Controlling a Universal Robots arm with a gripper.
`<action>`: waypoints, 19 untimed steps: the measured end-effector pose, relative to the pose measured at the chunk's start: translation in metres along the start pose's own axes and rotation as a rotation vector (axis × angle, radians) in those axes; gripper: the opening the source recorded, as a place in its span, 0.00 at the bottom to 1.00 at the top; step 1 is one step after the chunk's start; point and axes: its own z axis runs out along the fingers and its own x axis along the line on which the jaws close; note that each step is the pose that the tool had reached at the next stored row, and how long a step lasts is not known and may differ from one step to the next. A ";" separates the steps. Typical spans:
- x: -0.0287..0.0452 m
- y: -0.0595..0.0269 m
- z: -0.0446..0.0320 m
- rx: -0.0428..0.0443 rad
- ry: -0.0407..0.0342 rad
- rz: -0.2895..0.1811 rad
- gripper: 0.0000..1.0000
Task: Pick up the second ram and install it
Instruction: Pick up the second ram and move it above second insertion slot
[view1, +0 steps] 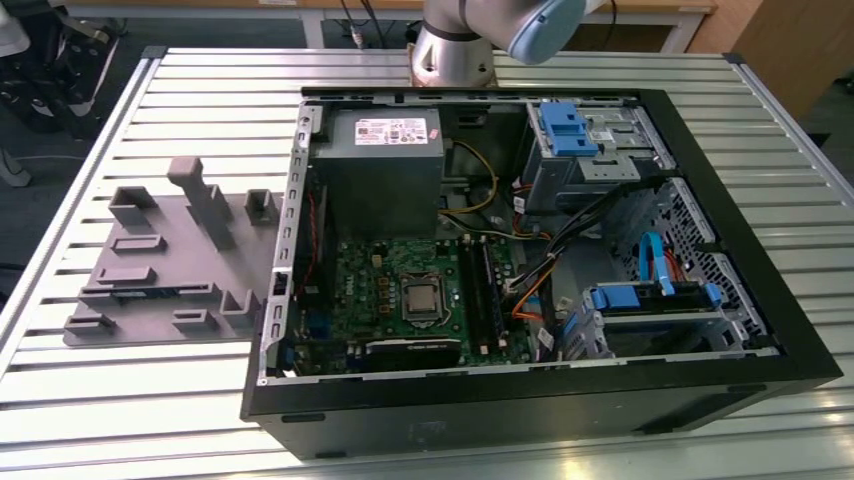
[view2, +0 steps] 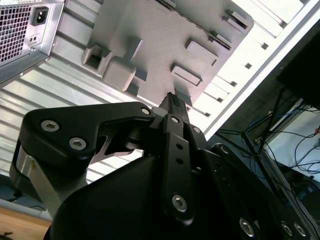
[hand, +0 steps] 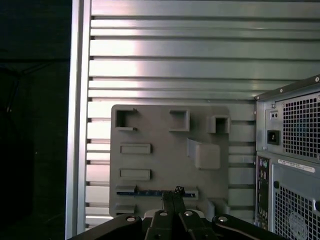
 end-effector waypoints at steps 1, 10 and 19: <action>0.0000 0.0000 0.0000 0.0000 0.0001 -0.003 0.11; 0.0000 0.0000 0.0000 0.0002 0.0009 -0.022 0.11; 0.0000 0.0000 0.0000 0.0003 0.0016 -0.038 0.11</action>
